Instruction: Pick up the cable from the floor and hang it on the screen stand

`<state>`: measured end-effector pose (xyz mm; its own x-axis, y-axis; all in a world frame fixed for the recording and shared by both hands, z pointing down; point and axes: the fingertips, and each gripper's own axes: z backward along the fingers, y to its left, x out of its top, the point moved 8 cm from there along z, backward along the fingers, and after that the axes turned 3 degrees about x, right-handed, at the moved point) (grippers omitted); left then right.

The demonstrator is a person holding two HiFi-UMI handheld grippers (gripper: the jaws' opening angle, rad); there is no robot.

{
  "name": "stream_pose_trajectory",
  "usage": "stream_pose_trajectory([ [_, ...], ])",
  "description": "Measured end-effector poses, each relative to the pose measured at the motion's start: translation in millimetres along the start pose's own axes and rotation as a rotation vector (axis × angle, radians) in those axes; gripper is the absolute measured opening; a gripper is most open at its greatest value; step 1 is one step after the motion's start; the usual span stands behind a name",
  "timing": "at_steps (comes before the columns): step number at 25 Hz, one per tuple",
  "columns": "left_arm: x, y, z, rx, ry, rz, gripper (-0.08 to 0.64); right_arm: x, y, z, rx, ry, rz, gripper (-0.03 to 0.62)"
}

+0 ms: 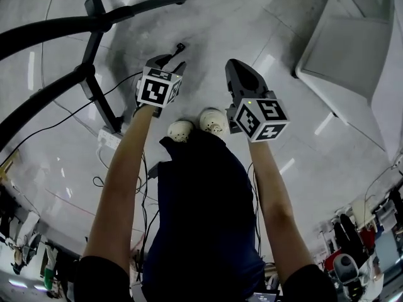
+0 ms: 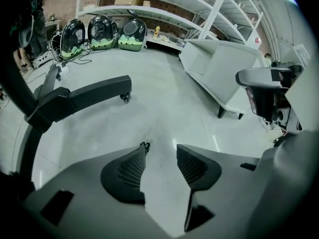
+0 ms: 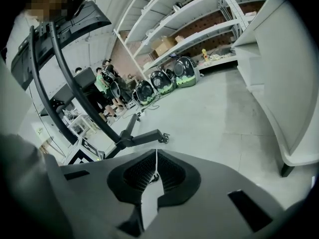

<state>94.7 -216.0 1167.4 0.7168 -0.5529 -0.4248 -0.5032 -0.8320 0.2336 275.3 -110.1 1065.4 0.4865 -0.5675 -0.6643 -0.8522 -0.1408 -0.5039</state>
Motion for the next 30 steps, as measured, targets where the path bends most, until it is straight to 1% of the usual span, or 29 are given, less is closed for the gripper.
stream_pose_trajectory([
  [3,-4,10,-24,0.023,0.011,0.022,0.265,-10,-12,-12,0.003,0.006,0.012,0.025],
  [5,-5,15,-38,0.039,0.017,0.018,0.290,-16,-19,-19,0.005,0.010,0.019,0.025],
  [8,-6,21,-58,0.060,0.026,-0.007,0.295,-25,-28,-26,0.005,0.012,0.018,0.025],
  [13,-14,30,-90,0.089,0.055,0.005,0.295,-33,-48,-31,-0.026,-0.010,0.013,0.025],
  [17,-17,27,-106,0.104,0.094,-0.027,0.295,-34,-58,-29,-0.041,-0.025,0.017,0.025],
  [21,-19,26,-118,0.138,0.128,-0.051,0.293,-35,-65,-31,-0.049,-0.029,0.007,0.025],
  [25,-19,23,-125,0.177,0.164,-0.108,0.291,-34,-67,-32,-0.059,-0.033,-0.005,0.025],
  [27,-19,23,-126,0.183,0.167,-0.112,0.291,-35,-65,-33,-0.057,-0.030,-0.006,0.025],
  [30,-18,19,-126,0.184,0.172,-0.133,0.270,-40,-65,-33,-0.061,-0.028,-0.014,0.025],
])
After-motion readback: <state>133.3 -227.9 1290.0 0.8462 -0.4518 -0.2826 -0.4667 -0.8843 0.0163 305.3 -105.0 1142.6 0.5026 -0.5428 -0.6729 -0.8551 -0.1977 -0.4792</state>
